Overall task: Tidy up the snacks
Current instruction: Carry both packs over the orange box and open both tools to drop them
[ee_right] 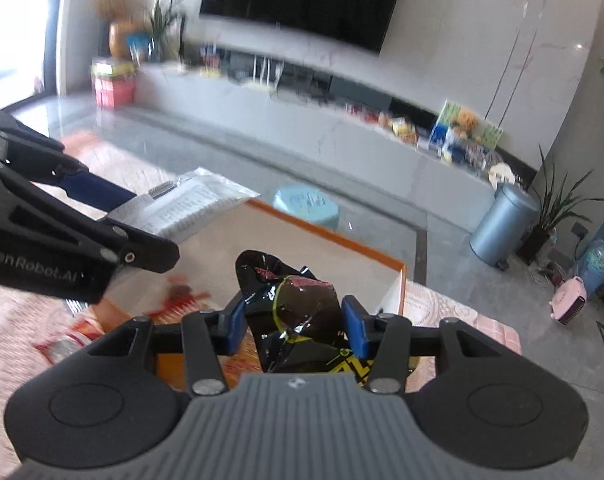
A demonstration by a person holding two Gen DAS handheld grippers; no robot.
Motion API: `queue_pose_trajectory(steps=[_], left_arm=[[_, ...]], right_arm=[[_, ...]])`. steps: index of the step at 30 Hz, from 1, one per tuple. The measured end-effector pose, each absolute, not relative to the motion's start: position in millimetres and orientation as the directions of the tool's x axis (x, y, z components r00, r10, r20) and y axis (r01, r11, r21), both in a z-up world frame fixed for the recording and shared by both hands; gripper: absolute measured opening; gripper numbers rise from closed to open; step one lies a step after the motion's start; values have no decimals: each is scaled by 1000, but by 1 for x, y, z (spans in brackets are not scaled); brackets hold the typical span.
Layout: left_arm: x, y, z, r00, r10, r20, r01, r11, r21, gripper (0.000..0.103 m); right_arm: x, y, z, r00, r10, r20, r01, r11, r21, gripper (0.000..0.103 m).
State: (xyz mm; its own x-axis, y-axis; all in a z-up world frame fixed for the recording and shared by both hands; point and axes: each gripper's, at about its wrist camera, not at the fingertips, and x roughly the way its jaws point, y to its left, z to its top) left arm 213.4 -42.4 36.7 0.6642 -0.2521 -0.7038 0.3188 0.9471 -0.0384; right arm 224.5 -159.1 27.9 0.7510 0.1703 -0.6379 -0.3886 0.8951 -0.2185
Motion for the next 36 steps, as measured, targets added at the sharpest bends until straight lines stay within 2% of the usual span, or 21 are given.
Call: queue_pose_trajectory(steps=[6,11,30,36], left_arm=[[264,-47,-13,563,-189,-805,276,961,-33,56],[291,-47,-37,518,-168,-839,266,963,-29,56],[323,-60,-61,418,-54,-907,256,965,61,58],[321,-62,-60,412,-40,-910,264,962,77,63]], right_arm=[[281,-153,-19,663,94,-743,-412,874,-257,47],[318,-151,-50,613,45,-789,-434,854,-288,47],[364,-132,-93,519,-69,-852,-475,805,-354,51],[364,-128,-94,524,-82,-848,-473,800,-370,51]])
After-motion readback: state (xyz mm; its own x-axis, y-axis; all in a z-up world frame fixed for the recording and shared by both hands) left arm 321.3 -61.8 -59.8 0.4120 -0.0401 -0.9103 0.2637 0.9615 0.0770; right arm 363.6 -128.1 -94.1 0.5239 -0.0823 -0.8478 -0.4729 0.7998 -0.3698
